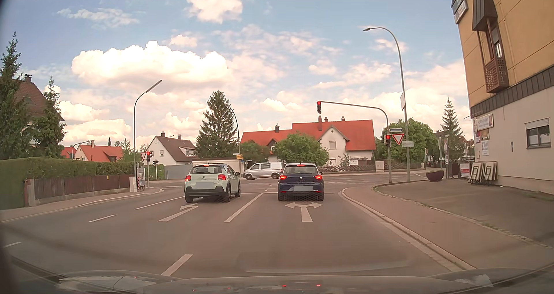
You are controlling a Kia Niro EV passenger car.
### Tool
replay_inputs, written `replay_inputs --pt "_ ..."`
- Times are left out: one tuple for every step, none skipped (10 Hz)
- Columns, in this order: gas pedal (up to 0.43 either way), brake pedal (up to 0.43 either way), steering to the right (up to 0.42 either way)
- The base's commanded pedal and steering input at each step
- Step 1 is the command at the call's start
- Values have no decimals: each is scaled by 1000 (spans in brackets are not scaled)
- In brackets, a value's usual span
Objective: Follow the waypoints while adhering to traffic rules and regulations
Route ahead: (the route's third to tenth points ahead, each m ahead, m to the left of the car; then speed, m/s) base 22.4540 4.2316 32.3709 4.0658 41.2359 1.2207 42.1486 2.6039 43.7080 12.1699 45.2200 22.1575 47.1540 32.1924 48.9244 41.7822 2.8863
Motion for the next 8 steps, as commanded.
replay_inputs --pt "0 152 -29" --pt "0 159 -29" --pt "0 165 -29" --pt "0 165 -30" --pt "0 171 -30" --pt "0 165 -28" --pt "0 165 -27" --pt "0 171 -25"
